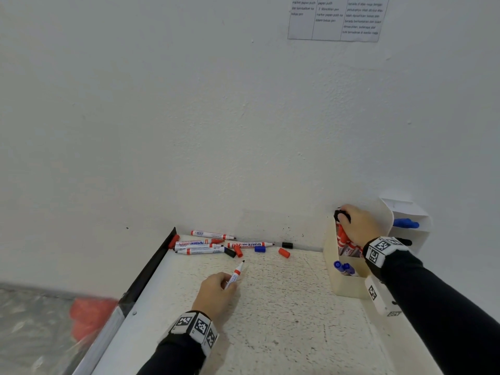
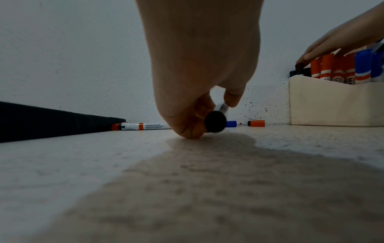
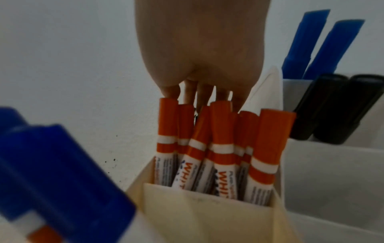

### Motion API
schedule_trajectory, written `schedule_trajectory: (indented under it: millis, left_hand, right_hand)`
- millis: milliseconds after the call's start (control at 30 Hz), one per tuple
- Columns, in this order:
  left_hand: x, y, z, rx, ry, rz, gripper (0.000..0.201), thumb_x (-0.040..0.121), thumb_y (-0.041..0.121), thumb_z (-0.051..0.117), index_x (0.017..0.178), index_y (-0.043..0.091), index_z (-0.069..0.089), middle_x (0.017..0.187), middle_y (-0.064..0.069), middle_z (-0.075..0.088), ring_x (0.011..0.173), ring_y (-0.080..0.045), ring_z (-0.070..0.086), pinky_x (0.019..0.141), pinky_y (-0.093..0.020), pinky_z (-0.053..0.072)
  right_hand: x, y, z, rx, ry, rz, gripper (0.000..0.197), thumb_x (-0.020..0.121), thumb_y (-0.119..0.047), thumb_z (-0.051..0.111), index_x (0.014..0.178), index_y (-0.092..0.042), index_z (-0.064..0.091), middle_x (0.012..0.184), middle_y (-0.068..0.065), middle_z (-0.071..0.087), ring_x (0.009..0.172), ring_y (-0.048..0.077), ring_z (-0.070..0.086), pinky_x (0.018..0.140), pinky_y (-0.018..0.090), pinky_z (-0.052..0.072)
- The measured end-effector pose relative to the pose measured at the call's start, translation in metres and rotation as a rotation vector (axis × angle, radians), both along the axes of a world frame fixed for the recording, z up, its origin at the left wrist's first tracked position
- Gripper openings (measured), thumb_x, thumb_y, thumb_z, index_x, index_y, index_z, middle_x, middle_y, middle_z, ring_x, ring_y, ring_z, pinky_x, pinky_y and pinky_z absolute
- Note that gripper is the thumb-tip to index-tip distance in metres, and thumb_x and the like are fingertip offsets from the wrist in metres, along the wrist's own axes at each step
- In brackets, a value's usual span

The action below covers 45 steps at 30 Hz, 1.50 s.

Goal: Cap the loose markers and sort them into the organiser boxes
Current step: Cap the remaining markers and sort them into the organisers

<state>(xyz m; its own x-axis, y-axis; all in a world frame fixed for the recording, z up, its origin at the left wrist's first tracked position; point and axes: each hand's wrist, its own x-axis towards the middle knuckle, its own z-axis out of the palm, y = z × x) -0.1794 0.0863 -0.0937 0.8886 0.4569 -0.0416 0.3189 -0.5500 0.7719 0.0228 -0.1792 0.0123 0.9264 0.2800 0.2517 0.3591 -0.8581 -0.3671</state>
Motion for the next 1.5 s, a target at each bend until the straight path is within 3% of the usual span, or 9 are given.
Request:
schedule_trajectory:
  millis: [233, 367, 667, 833, 967, 1100, 1267, 1433, 1500]
  left_hand:
    - [-0.001, 0.000, 0.000, -0.006, 0.012, 0.015, 0.025, 0.094, 0.024, 0.050, 0.114, 0.014, 0.060, 0.095, 0.001, 0.055, 0.078, -0.006, 0.046, 0.061, -0.011, 0.032]
    - [-0.002, -0.002, 0.002, -0.024, 0.007, 0.020, 0.023, 0.093, 0.024, 0.050, 0.113, 0.015, 0.060, 0.096, 0.002, 0.055, 0.076, -0.004, 0.046, 0.060, -0.011, 0.032]
    - [-0.001, -0.001, 0.003, -0.026, -0.007, 0.038, 0.024, 0.094, 0.023, 0.050, 0.114, 0.015, 0.060, 0.096, 0.001, 0.055, 0.079, -0.006, 0.047, 0.064, -0.015, 0.034]
    - [-0.002, 0.001, 0.006, 0.009, -0.038, 0.087, 0.033, 0.095, 0.025, 0.049, 0.125, 0.012, 0.054, 0.098, 0.003, 0.054, 0.087, -0.009, 0.049, 0.076, -0.017, 0.036]
    - [-0.003, 0.001, 0.008, -0.055, -0.054, 0.104, 0.036, 0.097, 0.026, 0.044, 0.128, 0.008, 0.052, 0.099, 0.001, 0.055, 0.085, -0.009, 0.051, 0.070, -0.013, 0.038]
    - [-0.003, 0.002, 0.008, -0.100, -0.047, 0.142, 0.036, 0.098, 0.025, 0.042, 0.127, 0.007, 0.051, 0.097, 0.001, 0.055, 0.086, -0.010, 0.052, 0.074, -0.018, 0.039]
    - [-0.002, 0.003, 0.006, -0.101, -0.056, 0.152, 0.035, 0.098, 0.026, 0.042, 0.127, 0.008, 0.052, 0.098, 0.001, 0.055, 0.084, -0.008, 0.051, 0.062, -0.010, 0.037]
    - [0.000, 0.005, 0.004, -0.084, -0.077, 0.168, 0.036, 0.097, 0.028, 0.044, 0.128, 0.011, 0.052, 0.111, -0.003, 0.061, 0.086, -0.007, 0.051, 0.075, -0.016, 0.039]
    - [0.000, 0.006, 0.002, -0.064, -0.083, 0.184, 0.035, 0.097, 0.028, 0.044, 0.126, 0.011, 0.053, 0.106, -0.002, 0.061, 0.086, -0.007, 0.051, 0.073, -0.015, 0.039]
  right_hand:
    - [-0.005, 0.011, -0.005, -0.382, 0.124, -0.002, 0.059, 0.096, -0.047, 0.025, 0.146, -0.017, 0.019, 0.155, 0.001, 0.018, 0.140, 0.024, 0.019, 0.113, 0.045, 0.017]
    - [-0.004, 0.008, -0.006, -0.256, 0.101, -0.110, 0.061, 0.095, -0.050, 0.024, 0.143, -0.013, 0.024, 0.150, 0.009, 0.027, 0.136, 0.027, 0.027, 0.113, 0.046, 0.023]
    - [0.000, 0.000, -0.006, -0.345, 0.178, -0.010, 0.059, 0.099, -0.042, 0.021, 0.149, -0.013, 0.007, 0.157, 0.003, 0.008, 0.144, 0.020, 0.011, 0.116, 0.042, 0.013]
    - [0.000, 0.005, -0.004, -0.304, 0.153, -0.012, 0.056, 0.098, -0.041, 0.027, 0.144, -0.009, 0.023, 0.153, 0.007, 0.021, 0.140, 0.025, 0.019, 0.115, 0.044, 0.017]
    - [-0.016, 0.029, 0.019, -0.003, 0.046, 0.121, 0.041, 0.097, -0.022, 0.039, 0.135, -0.006, 0.041, 0.149, 0.012, 0.031, 0.139, 0.026, 0.025, 0.113, 0.037, 0.019]
    - [-0.046, 0.080, 0.045, 0.146, 0.111, 0.261, 0.027, 0.096, -0.020, 0.044, 0.116, -0.009, 0.058, 0.118, 0.008, 0.060, 0.101, 0.017, 0.054, 0.086, 0.024, 0.039]
    - [-0.063, 0.134, 0.019, -0.065, 0.384, 0.353, 0.031, 0.095, -0.026, 0.044, 0.117, -0.009, 0.057, 0.120, 0.006, 0.059, 0.101, 0.017, 0.054, 0.088, 0.026, 0.041]
    - [-0.057, 0.157, -0.046, -0.319, 0.489, 0.362, 0.037, 0.093, -0.019, 0.042, 0.129, -0.015, 0.052, 0.121, 0.006, 0.057, 0.109, 0.023, 0.053, 0.087, 0.027, 0.040]
    - [-0.054, 0.164, -0.065, -0.316, 0.474, 0.393, 0.042, 0.092, -0.013, 0.040, 0.134, -0.019, 0.046, 0.137, 0.007, 0.049, 0.122, 0.024, 0.047, 0.097, 0.028, 0.038]
